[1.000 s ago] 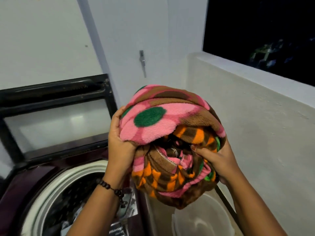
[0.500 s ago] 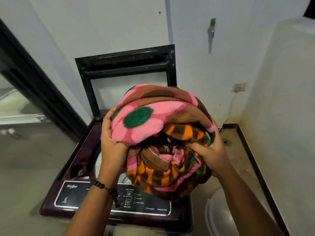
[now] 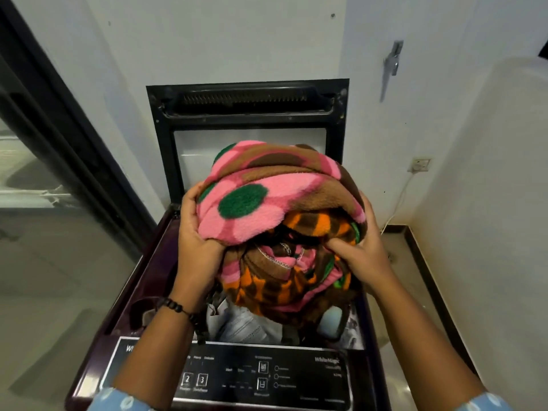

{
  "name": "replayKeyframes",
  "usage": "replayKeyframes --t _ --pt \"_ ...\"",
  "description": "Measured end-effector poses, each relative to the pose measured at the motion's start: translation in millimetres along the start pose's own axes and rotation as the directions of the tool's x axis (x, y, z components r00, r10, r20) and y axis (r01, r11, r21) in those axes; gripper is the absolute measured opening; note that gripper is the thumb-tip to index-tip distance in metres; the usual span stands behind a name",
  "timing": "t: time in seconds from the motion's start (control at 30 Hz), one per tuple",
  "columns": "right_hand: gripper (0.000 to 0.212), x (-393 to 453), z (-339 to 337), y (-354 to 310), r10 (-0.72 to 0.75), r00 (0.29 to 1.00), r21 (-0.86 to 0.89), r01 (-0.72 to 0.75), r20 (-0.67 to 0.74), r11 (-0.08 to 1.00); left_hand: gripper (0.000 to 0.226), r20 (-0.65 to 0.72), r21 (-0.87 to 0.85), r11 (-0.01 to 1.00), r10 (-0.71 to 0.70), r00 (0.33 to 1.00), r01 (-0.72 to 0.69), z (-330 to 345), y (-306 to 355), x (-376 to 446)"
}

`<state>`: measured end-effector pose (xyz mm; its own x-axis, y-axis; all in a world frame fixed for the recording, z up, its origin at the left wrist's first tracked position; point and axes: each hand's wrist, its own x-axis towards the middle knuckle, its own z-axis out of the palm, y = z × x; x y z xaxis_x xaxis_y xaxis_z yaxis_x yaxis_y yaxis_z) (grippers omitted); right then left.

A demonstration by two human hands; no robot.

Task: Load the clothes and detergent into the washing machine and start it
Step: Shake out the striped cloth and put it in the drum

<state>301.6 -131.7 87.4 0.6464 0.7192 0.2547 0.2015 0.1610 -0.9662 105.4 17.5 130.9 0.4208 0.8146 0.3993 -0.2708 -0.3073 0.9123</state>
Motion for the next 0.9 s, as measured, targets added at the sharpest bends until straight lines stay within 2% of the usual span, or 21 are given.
replayKeyframes --t 0.23,0.37,0.43,0.5,0.6,0.73,0.8,0.87,0.9 --pt "0.092 19.1 73.1 55.8 0.176 0.982 -0.029 -0.174 0.064 0.984 0.064 -0.029 0.086 0.992 -0.086 0.996 0.088 -56.2 -54.2 18.4" --pt "0.090 16.8 94.5 92.2 0.314 0.943 -0.115 -0.301 0.113 0.947 0.071 -0.056 0.083 0.965 -0.245 0.968 0.249 -76.0 -92.8 14.8" --pt "0.076 15.2 99.4 109.4 0.379 0.920 -0.183 -0.357 0.104 0.916 0.073 -0.077 0.133 0.927 -0.343 0.936 0.351 -81.8 -113.5 7.8" --pt "0.066 16.0 103.1 122.7 0.424 0.902 -0.255 -0.391 0.088 0.884 0.075 -0.096 0.177 0.872 -0.446 0.890 0.456 -82.8 -131.5 -0.1" --pt "0.066 18.4 106.9 136.1 0.460 0.886 -0.416 -0.400 0.052 0.817 0.070 -0.126 0.141 0.787 -0.587 0.800 0.600 -74.2 -156.3 -4.6" --pt "0.062 19.3 111.9 149.6 0.482 0.874 -0.522 -0.385 0.059 0.761 0.060 -0.096 0.100 0.604 -0.785 0.612 0.791 -54.3 -197.1 3.5" --pt "0.061 19.9 116.2 155.6 0.482 0.872 -0.516 -0.377 0.083 0.769 0.046 -0.055 0.100 0.513 -0.853 0.519 0.853 -41.8 -215.4 9.7" --pt "0.061 19.9 119.5 159.5 0.516 0.853 -0.552 -0.393 0.079 0.735 0.033 -0.003 0.092 0.448 -0.893 0.450 0.889 -27.4 -229.5 13.7" --pt "0.062 19.2 120.8 161.2 0.538 0.839 -0.586 -0.399 0.076 0.705 0.034 0.012 0.105 0.421 -0.906 0.422 0.901 -20.5 -234.4 15.1"
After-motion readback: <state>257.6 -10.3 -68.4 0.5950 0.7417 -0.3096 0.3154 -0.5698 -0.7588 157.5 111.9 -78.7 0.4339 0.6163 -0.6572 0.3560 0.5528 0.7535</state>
